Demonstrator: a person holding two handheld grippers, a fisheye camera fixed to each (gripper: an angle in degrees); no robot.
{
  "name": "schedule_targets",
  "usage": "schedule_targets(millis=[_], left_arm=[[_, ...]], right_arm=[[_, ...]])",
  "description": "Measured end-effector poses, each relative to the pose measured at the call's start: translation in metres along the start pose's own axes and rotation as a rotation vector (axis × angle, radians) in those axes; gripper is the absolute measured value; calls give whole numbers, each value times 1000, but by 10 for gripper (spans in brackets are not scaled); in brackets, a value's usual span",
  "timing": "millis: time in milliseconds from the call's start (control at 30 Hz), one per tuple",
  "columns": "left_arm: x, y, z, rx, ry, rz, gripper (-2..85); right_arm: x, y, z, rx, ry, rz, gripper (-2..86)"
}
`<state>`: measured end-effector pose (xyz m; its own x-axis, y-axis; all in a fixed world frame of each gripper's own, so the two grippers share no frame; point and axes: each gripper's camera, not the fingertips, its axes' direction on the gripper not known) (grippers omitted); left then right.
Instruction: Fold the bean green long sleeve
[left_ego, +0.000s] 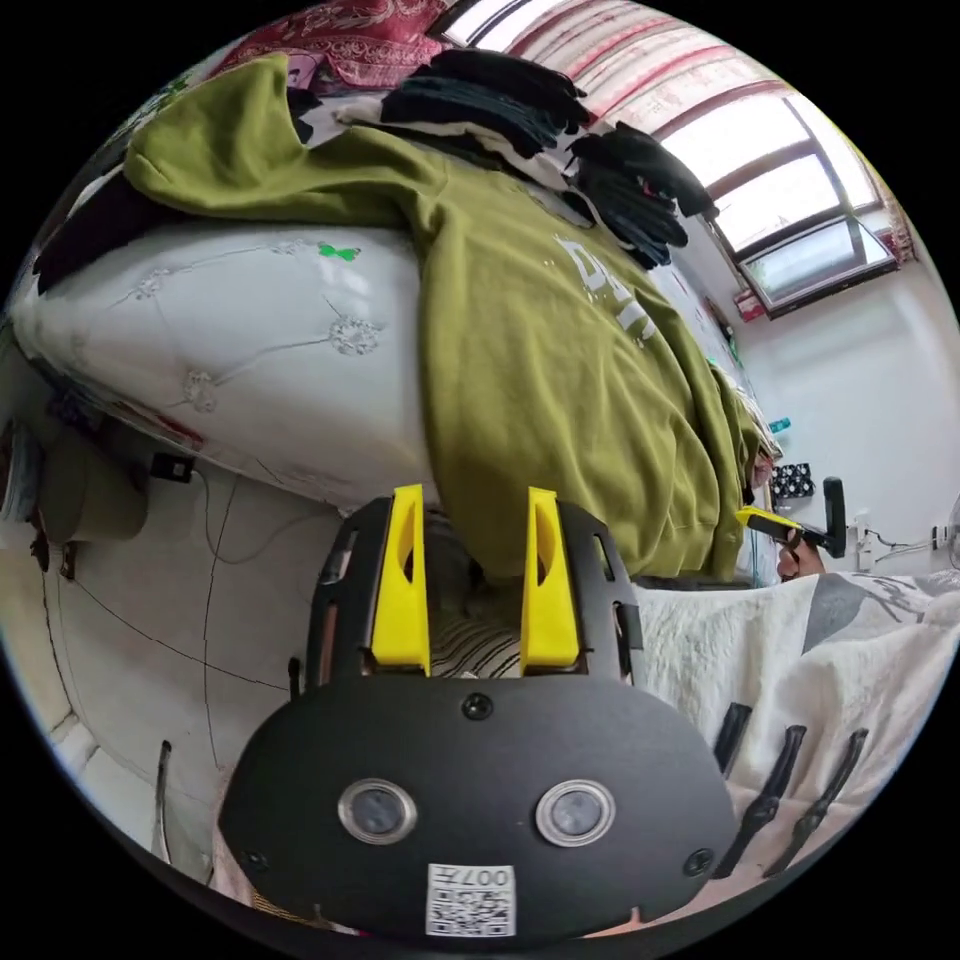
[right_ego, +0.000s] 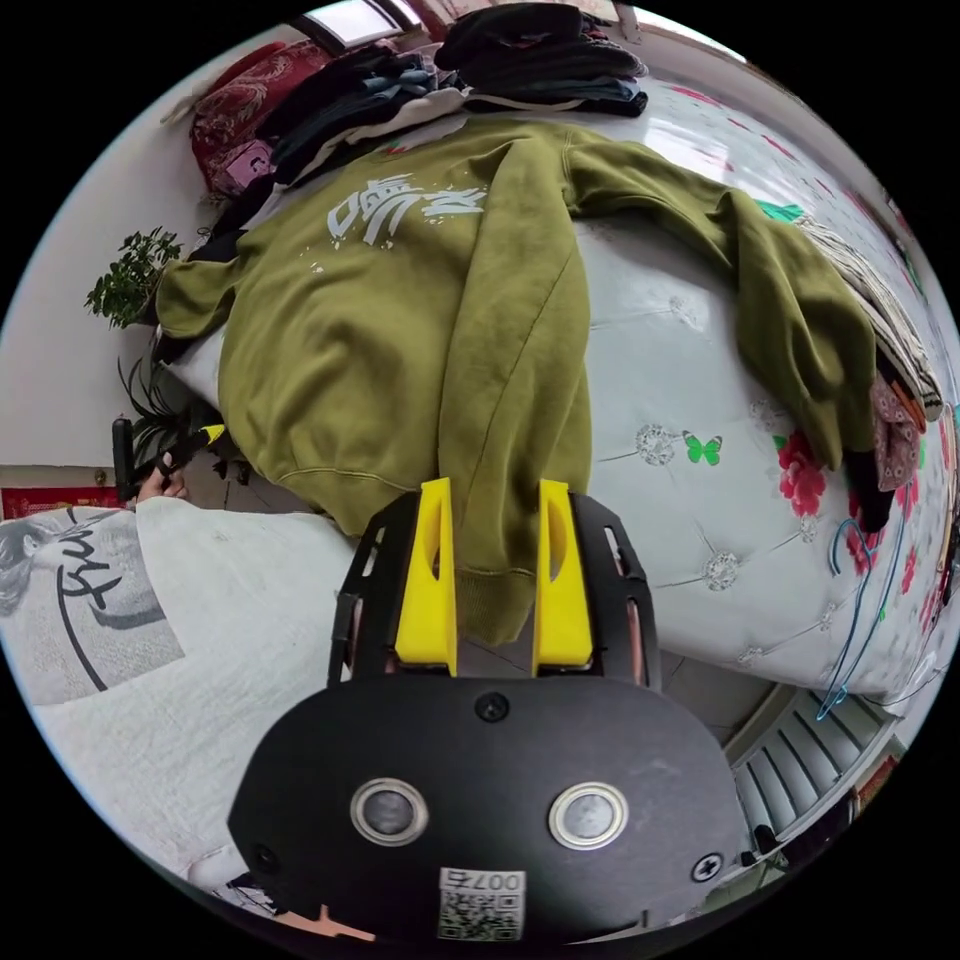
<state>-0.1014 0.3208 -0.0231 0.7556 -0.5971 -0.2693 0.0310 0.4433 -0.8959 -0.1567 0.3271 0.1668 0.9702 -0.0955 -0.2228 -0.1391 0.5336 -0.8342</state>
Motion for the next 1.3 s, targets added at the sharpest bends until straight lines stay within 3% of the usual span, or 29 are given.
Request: schedule_targets(millis=[133, 267, 433, 567, 633, 700, 867, 1000, 1133, 1300], left_arm=[[9, -23, 12, -150, -151, 104, 61], [-10, -24, -52, -28, -51, 142, 3], [-43, -15, -127, 48, -126, 189, -5], [-98, 0, -112, -13, -143, 70, -6], [-129, 12, -87, -78, -52, -55, -5], [-136, 21, -84, -78, -103, -88, -2], [-160, 27, -114, 58, -14, -176, 42], [-180, 1, -156, 219, -37, -188, 70], [-211, -42, -185, 390, -10, -258, 99], [-248, -105, -207, 536, 8, -321, 133]], right_arm=[[1, -9, 9, -43, 36, 6, 38], [6, -7, -13, 0, -48, -26, 11], [14, 14, -22, 44, -203, -20, 1], [8, 27, 29, -108, -125, 1, -2], [14, 32, 45, -143, -158, 65, -2], [16, 33, 46, -153, -183, 107, -2], [6, 27, 39, -226, -177, 89, -3], [-23, 6, -9, -52, -13, 18, -2], [-68, -28, -19, 4, 160, -122, -2], [-121, -62, 49, -211, 217, -232, -3]])
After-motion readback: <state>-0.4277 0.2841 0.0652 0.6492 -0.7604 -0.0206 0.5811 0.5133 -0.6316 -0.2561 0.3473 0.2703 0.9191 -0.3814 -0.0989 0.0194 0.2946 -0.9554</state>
